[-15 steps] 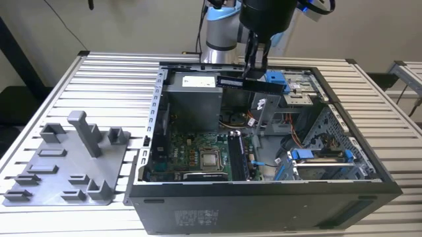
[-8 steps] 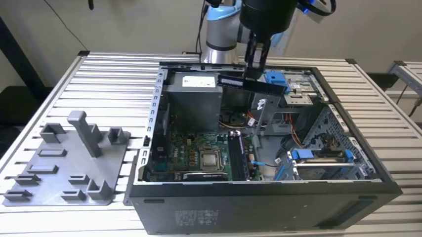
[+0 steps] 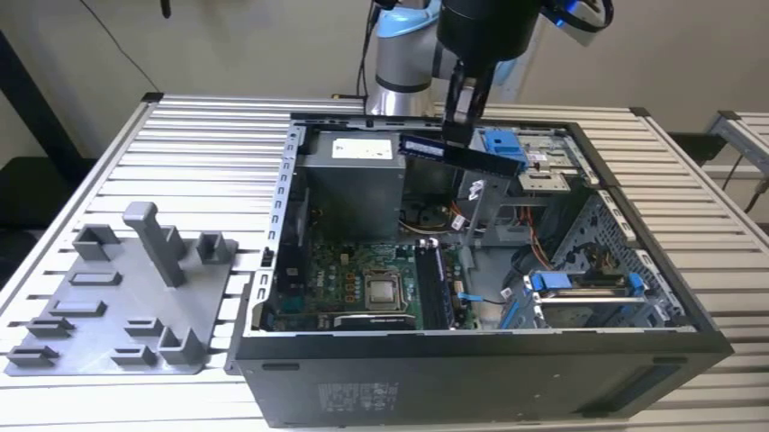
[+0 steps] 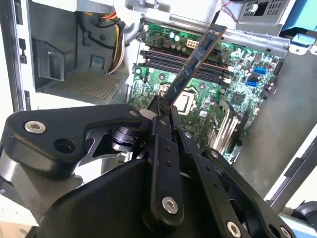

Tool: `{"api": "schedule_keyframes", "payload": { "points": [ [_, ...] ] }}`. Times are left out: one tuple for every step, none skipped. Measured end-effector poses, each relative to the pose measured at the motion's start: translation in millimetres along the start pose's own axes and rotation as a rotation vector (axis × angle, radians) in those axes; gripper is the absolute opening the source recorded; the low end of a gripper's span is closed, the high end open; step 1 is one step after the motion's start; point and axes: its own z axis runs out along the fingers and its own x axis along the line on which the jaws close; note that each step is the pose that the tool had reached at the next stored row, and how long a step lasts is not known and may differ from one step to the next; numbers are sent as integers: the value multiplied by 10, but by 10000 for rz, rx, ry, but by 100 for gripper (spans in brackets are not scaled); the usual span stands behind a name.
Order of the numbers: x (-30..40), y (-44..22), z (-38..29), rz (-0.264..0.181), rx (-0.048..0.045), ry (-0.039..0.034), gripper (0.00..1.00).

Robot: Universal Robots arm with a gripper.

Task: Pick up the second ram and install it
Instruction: 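Insert the second ram into the second slot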

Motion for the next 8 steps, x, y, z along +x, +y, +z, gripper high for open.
{"api": "schedule_keyframes", "payload": {
  "points": [
    [0, 0, 0, 126, 12, 2, 14],
    [0, 0, 0, 242, 24, 5, 14],
    [0, 0, 0, 361, 36, 7, 14],
    [0, 0, 0, 468, 47, 11, 14],
    [0, 0, 0, 581, 59, 15, 14],
    [0, 0, 0, 686, 68, 17, 14],
    [0, 0, 0, 794, 79, 19, 14],
    [0, 0, 0, 903, 90, 20, 14]
  ]
}}
